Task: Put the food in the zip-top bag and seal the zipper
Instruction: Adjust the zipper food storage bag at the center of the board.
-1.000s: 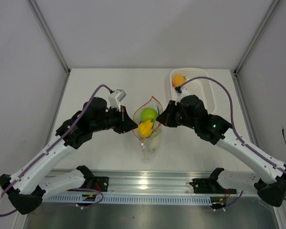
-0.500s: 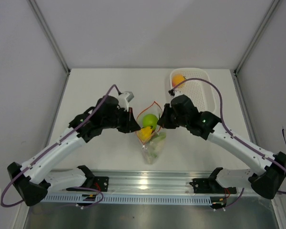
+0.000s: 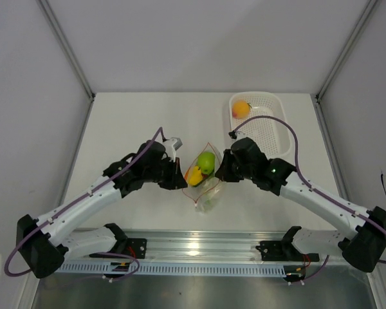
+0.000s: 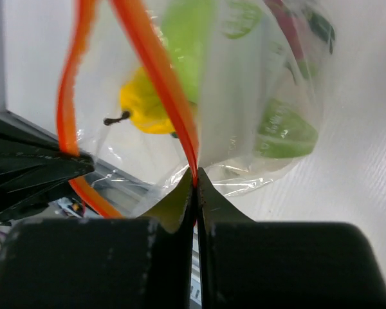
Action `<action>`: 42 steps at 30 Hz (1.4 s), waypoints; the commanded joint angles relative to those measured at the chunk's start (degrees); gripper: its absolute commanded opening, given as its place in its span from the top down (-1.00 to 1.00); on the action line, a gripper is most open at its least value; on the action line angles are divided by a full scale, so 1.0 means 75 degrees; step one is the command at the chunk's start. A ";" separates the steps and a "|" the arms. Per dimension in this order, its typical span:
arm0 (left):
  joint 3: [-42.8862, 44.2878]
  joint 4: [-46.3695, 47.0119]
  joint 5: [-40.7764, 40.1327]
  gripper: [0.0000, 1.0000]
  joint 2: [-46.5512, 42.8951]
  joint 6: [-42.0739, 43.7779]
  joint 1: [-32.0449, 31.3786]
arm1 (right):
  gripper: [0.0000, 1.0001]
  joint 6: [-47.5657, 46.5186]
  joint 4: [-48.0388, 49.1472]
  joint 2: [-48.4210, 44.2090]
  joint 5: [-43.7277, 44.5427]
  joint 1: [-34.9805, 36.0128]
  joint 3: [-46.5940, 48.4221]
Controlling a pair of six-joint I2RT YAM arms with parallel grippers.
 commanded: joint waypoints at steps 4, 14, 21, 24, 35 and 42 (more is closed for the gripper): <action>0.1698 -0.0424 -0.0198 0.99 0.0006 0.0348 0.0025 | 1.00 -0.0406 -0.0018 0.0569 0.0131 -0.0009 0.1016; 0.2278 -0.0555 -0.0174 0.99 -0.0662 0.0196 0.0025 | 1.00 -0.0666 -0.0220 0.0136 0.0132 0.0132 0.2192; 0.0498 0.0007 -0.0316 0.99 -0.0429 0.0068 0.0036 | 0.51 -0.0630 0.0190 0.0533 -0.0125 -0.0067 0.1055; 0.0285 0.0195 -0.0316 0.99 -0.0288 0.0009 0.0048 | 0.16 -0.0735 0.0249 0.0838 -0.0382 -0.0138 0.1007; 0.1058 0.0078 -0.0246 0.99 -0.0194 0.0232 0.0083 | -0.63 -0.2118 0.0272 0.0733 0.0155 -0.0872 0.2893; 0.1128 0.0031 -0.0199 0.99 -0.0393 0.0196 0.0083 | -0.80 -0.1978 0.1044 0.1516 -0.0455 -0.3379 0.3046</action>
